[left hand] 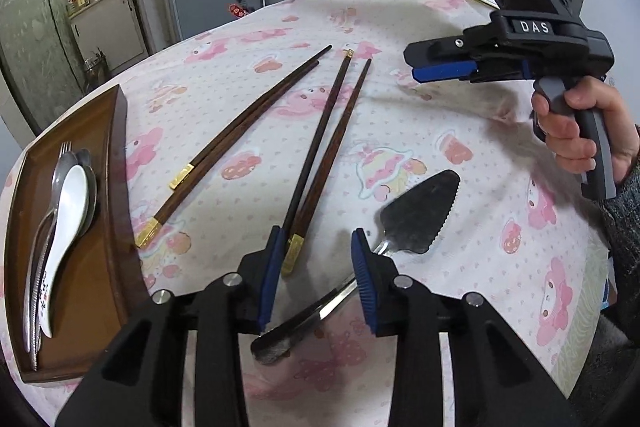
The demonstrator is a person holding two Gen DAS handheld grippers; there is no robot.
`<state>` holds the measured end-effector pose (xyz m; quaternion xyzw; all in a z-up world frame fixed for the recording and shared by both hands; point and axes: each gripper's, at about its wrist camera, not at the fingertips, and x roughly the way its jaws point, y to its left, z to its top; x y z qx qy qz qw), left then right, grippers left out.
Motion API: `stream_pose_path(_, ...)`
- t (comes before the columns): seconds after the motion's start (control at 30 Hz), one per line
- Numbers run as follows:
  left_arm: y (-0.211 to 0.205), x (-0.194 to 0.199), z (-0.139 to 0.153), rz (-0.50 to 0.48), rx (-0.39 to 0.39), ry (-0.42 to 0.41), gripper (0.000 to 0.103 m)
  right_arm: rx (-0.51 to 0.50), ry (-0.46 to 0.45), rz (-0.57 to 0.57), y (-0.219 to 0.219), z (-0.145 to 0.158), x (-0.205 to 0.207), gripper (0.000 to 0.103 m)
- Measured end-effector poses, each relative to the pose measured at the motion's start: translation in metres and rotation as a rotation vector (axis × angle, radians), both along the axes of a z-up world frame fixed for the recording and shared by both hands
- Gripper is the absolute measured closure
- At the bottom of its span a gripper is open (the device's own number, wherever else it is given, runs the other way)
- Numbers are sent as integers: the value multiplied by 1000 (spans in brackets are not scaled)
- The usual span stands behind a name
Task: Organize utensils
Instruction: 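Reach the left gripper to the chopsticks and grasp one chopstick, then lift the chopstick with the left gripper and lay it in the tray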
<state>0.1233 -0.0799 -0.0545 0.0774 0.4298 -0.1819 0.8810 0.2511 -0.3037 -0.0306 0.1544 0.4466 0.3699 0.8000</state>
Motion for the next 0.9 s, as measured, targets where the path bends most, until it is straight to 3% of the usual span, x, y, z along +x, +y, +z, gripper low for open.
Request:
stream_pose_path(0.2,-2,7,-4,15,51,-4,61,7,6,2,-1,-2,1,46)
stream_pose_path(0.5,0,-2,-4,0,24,20,80,5,13,3,3,-4,3,46)
stream_pose_path(0.6,3,-3,-4,6,22,20,92,-1,12,11,8,-4,2,46)
stream_pose_path(0.9,10,-12,4,12,-15,-20,97,10,70,-21,18,-16,11,46)
